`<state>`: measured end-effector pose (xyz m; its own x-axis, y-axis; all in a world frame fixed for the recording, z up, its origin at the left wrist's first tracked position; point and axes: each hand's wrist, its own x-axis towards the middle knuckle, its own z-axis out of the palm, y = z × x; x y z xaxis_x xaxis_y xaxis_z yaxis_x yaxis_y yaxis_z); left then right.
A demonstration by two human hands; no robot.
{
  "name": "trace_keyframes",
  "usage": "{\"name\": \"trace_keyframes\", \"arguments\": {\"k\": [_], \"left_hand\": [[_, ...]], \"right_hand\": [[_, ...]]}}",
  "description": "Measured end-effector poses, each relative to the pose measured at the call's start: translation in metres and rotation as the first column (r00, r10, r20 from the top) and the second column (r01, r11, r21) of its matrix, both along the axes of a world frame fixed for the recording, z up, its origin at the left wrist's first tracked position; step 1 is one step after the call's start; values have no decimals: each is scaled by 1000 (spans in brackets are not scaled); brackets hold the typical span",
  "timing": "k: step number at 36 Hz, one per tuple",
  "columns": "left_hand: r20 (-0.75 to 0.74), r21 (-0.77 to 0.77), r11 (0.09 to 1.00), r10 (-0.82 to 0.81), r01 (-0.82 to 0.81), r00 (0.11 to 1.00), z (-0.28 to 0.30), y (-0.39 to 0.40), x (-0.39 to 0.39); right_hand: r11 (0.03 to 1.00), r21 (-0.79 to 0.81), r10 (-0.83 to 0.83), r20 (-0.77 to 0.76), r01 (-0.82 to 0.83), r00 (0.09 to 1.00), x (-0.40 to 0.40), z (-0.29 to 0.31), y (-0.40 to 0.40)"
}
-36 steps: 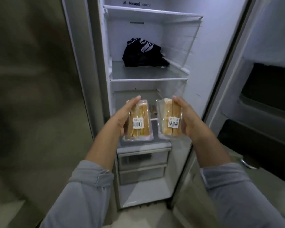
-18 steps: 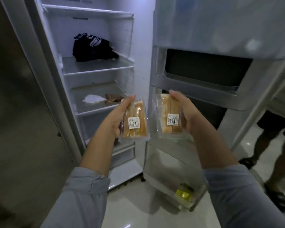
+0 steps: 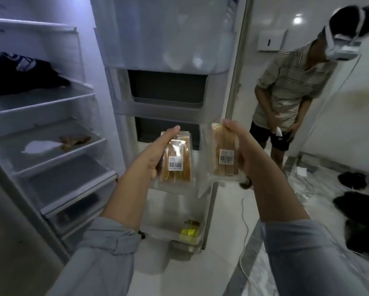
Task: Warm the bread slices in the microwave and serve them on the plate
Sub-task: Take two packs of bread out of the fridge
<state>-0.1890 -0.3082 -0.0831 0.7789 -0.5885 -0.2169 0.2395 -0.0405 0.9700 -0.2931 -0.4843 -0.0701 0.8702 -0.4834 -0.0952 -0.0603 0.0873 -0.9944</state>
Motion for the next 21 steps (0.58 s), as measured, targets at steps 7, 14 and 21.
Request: {"name": "trace_keyframes", "arguments": {"k": [7,14,21], "left_hand": [[22,46,991,-127,126,992,0,-63,-14],[3,25,976,-217,217,976,5,-153,-21],[-2,-21,959,-283,283,959,1,-231,-17]], "right_hand": [[993,100,-68,5,67,998,-26,-8,-59],[981,123,-150,-15,150,989,-47,-6,-136],[969,104,-218,-57,223,974,-48,-13,-207]]}}
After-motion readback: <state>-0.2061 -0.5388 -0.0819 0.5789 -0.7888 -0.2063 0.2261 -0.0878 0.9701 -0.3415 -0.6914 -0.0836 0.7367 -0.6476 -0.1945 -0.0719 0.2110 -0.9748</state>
